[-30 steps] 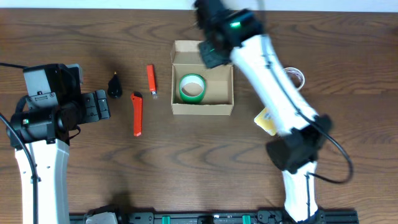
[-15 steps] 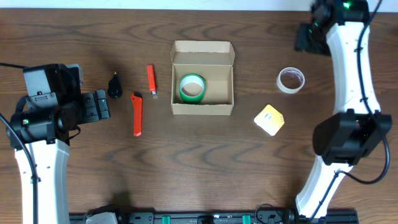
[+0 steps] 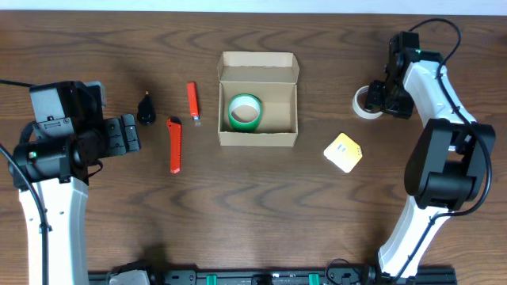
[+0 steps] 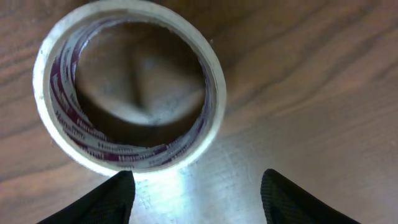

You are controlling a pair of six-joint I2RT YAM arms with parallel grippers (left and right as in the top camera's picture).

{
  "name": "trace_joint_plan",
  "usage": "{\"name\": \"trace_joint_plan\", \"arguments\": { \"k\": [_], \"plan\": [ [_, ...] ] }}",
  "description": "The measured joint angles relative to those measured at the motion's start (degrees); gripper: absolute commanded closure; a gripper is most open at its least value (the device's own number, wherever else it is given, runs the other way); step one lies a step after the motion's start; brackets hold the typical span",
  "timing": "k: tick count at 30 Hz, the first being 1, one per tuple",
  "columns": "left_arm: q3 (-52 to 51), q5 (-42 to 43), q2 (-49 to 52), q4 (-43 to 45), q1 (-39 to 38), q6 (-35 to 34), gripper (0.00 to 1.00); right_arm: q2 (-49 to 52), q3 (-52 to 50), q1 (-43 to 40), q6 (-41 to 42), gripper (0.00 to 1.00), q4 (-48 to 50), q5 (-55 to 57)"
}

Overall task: Pack container
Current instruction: 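Move the right gripper to the white masking tape and grasp it, then lower the white tape into the box beside the green tape, release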

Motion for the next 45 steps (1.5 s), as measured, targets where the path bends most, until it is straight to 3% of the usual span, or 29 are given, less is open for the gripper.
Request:
{"name": "trace_joint_plan", "arguments": {
  "k": [11, 20, 22, 26, 39, 45],
  "plan": [
    [0.00, 0.00, 0.00, 0.00, 0.00, 0.00, 0.05, 0.00, -0.79, -1.99, 0.11, 0.34, 5.18, -0.02],
    [0.00, 0.00, 0.00, 0.00, 0.00, 0.00, 0.05, 3.52, -0.79, -2.27, 1.46, 0.42, 5.35, 0.07],
    [0.00, 0.00, 0.00, -0.02, 0.00, 0.00, 0.05, 5.05, -0.48, -2.27, 1.66, 0.51, 4.94, -0.42],
    [0.02, 0.00, 0.00, -0.02, 0.00, 0.00, 0.05, 5.44, -0.26, -2.27, 2.47, 0.99, 4.74, -0.81],
    [0.02, 0.00, 0.00, -0.04, 0.00, 0.00, 0.05, 4.96, 0.92, -1.53, 2.89, 0.99, -0.59, -2.60],
    [0.02, 0.00, 0.00, -0.04, 0.00, 0.00, 0.05, -3.43, 3.69, 4.39, 1.77, 0.98, -4.44, -3.52]
  ]
}}
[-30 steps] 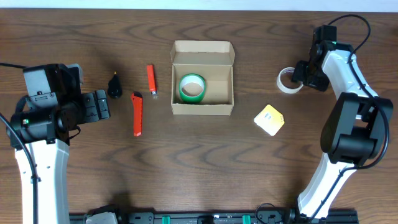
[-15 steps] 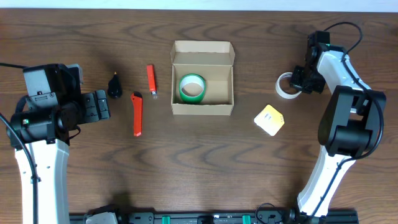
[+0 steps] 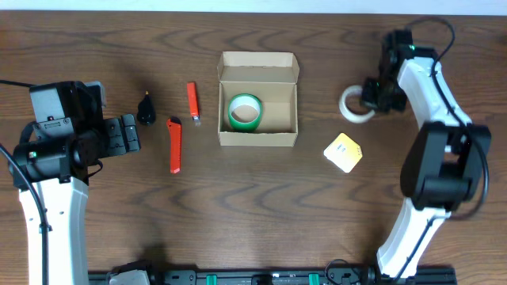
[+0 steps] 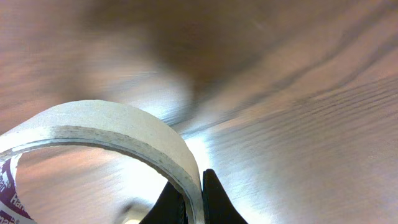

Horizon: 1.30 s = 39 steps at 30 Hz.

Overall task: Pack container
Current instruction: 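Lower the white tape into the box beside the green tape, release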

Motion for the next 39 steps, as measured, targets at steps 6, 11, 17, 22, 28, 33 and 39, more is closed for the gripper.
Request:
{"name": "trace_joint_plan", "arguments": {
  "k": [6, 11, 17, 22, 28, 33, 39],
  "plan": [
    [0.00, 0.00, 0.00, 0.11, 0.00, 0.00, 0.05, -15.23, 5.81, 11.65, -2.82, 0.99, -0.09, -0.07],
    [0.00, 0.00, 0.00, 0.11, 0.00, 0.00, 0.05, -21.53, 7.13, 21.18, -7.76, 0.99, 1.86, -0.35],
    [0.00, 0.00, 0.00, 0.11, 0.00, 0.00, 0.05, -17.77, 7.08, 28.44, -11.23, 0.99, 3.37, -0.37],
    [0.00, 0.00, 0.00, 0.11, 0.00, 0.00, 0.05, -11.61, 6.99, 32.54, -10.82, 0.99, 8.39, -0.48],
    [0.00, 0.00, 0.00, 0.11, 0.00, 0.00, 0.05, -4.13, 6.93, 33.42, -6.14, 0.99, 10.80, -0.63],
    [0.00, 0.00, 0.00, 0.11, 0.00, 0.00, 0.05, 0.61, 6.82, 33.24, -4.26, 0.99, 10.71, -0.61],
    [0.00, 0.00, 0.00, 0.11, 0.00, 0.00, 0.05, 4.00, 6.82, 33.24, -3.85, 0.99, 9.90, -0.66]
  ]
}}
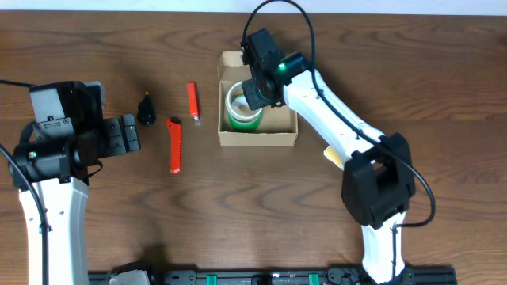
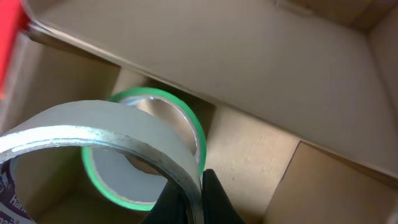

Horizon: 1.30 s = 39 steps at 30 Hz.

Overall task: Pack container
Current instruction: 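Lower the white tape into the box beside the green tape, release, then move the right gripper to the yellow sticky-note pad and grasp it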

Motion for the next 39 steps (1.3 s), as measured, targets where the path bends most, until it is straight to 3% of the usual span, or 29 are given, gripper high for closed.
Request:
{"name": "trace_joint_plan", "arguments": {
  "k": [8, 12, 15, 23, 27, 35, 39],
  "plan": [
    [0.00, 0.00, 0.00, 0.00, 0.00, 0.00, 0.05, 2.38, 0.00, 0.00, 0.00, 0.99, -0.59, 0.02],
    [0.00, 0.00, 0.00, 0.00, 0.00, 0.00, 0.05, 3.76, 0.00, 0.00, 0.00, 0.84, -0.90, 0.07],
    [0.00, 0.00, 0.00, 0.00, 0.00, 0.00, 0.05, 4.44, -0.02, 0.00, 0.46, 0.66, -0.81, 0.04],
    [0.00, 0.02, 0.00, 0.00, 0.00, 0.00, 0.05, 4.59, 1.53, 0.00, -0.26, 0.60, -7.04, 0.04],
    [0.00, 0.00, 0.00, -0.02, 0.00, 0.00, 0.05, 4.70, 10.01, 0.00, -0.94, 0.59, -14.93, 0.02],
    [0.00, 0.02, 0.00, -0.02, 0.00, 0.00, 0.05, 4.68, 36.20, 0.00, -2.62, 0.54, -28.06, 2.73],
    [0.00, 0.00, 0.00, 0.00, 0.00, 0.00, 0.05, 4.50, 43.54, 0.00, -2.60, 0.54, -36.59, 7.43]
  ]
}}
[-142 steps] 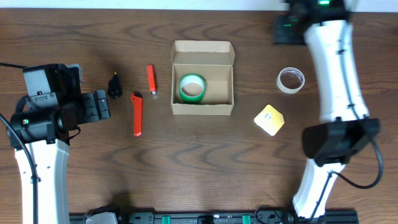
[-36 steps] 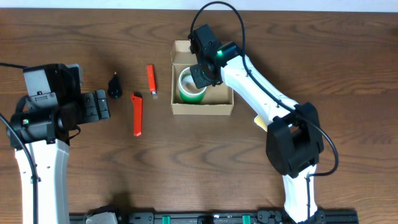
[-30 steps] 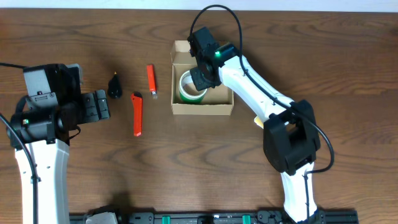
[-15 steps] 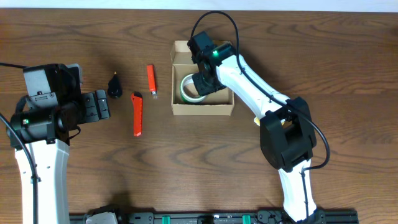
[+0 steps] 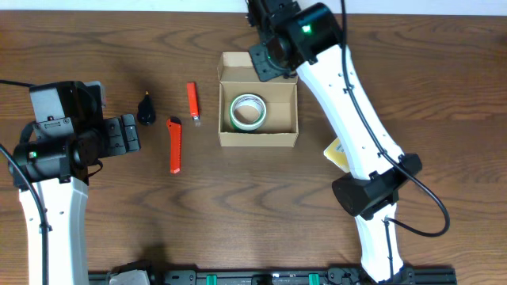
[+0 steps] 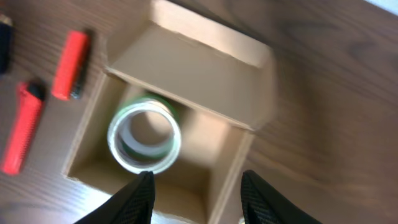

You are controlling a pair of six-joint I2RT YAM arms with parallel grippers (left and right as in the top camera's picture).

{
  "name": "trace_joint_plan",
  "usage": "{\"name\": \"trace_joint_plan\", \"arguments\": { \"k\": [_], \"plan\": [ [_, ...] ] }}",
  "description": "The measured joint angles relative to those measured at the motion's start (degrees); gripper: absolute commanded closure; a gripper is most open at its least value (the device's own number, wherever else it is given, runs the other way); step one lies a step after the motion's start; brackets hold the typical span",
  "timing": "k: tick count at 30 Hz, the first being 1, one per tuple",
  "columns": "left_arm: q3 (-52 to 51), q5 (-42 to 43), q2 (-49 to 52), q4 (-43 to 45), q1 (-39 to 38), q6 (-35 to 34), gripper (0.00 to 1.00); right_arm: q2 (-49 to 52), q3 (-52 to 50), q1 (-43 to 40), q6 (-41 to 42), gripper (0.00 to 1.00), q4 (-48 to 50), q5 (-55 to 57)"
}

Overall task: Pack container
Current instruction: 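Move the right gripper to the yellow sticky-note pad and grasp it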

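The open cardboard box (image 5: pixel 258 136) (image 6: pixel 186 68) stands at table centre. Inside it the white tape roll (image 5: pixel 246 109) (image 6: pixel 144 138) lies on top of the green tape roll (image 6: pixel 163 104), whose rim just shows. My right gripper (image 5: pixel 269 59) (image 6: pixel 198 186) hovers open and empty above the box's back wall. A yellow pad (image 5: pixel 334 150) lies right of the box, partly hidden by the right arm. Left of the box lie two red tools (image 5: pixel 191 100) (image 5: pixel 174 145) and a black item (image 5: pixel 146 109). My left gripper (image 5: pixel 128 133) rests at the far left; its jaws look parted.
The right arm (image 5: pixel 348 95) stretches across the table's right half over the yellow pad. The left arm's base (image 5: pixel 55 158) occupies the left edge. In the right wrist view the red tools (image 6: pixel 69 65) (image 6: pixel 22 127) lie left of the box.
My right gripper let go of the white tape roll, which now lies on the green roll in the box. The gripper has risen and moved back, open.
My right gripper stood open at the white tape roll on the far right of the table. Then it was shut on the roll's wall, then held it over the box above the green roll. Now the roll lies in the box and the gripper is empty.
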Motion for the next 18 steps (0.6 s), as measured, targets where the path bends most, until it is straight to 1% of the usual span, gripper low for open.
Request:
{"name": "trace_joint_plan", "arguments": {
  "k": [4, 8, 10, 14, 15, 16, 18],
  "plan": [
    [0.00, 0.00, 0.00, 0.00, 0.00, 0.00, 0.05, -0.11, 1.36, -0.02, 0.07, 0.51, -5.60, 2.73],
    [0.00, 0.00, 0.00, 0.00, 0.00, 0.00, 0.05, -0.31, 1.05, -0.02, 0.09, 0.48, -6.40, 2.93],
    [0.00, 0.00, 0.00, 0.00, 0.00, 0.00, 0.05, -1.46, -1.14, -0.13, 0.02, 0.48, -5.73, 2.93],
    [0.00, 0.00, 0.00, 0.02, 0.00, 0.00, 0.05, -7.93, -12.44, -1.55, -0.07, 0.44, -0.96, 2.54],
    [0.00, 0.00, 0.00, 0.00, 0.00, 0.00, 0.05, -11.98, -18.56, -2.93, -0.11, 0.42, 1.86, 2.32],
    [0.00, 0.00, 0.00, 0.00, 0.00, 0.00, 0.05, -14.10, -21.46, -3.87, -0.11, 0.40, 3.23, 2.16],
    [0.00, -0.02, 0.00, 0.02, 0.00, 0.00, 0.05, -21.31, -31.54, -6.95, -0.44, 0.39, 8.20, 1.55]
  ]
}}
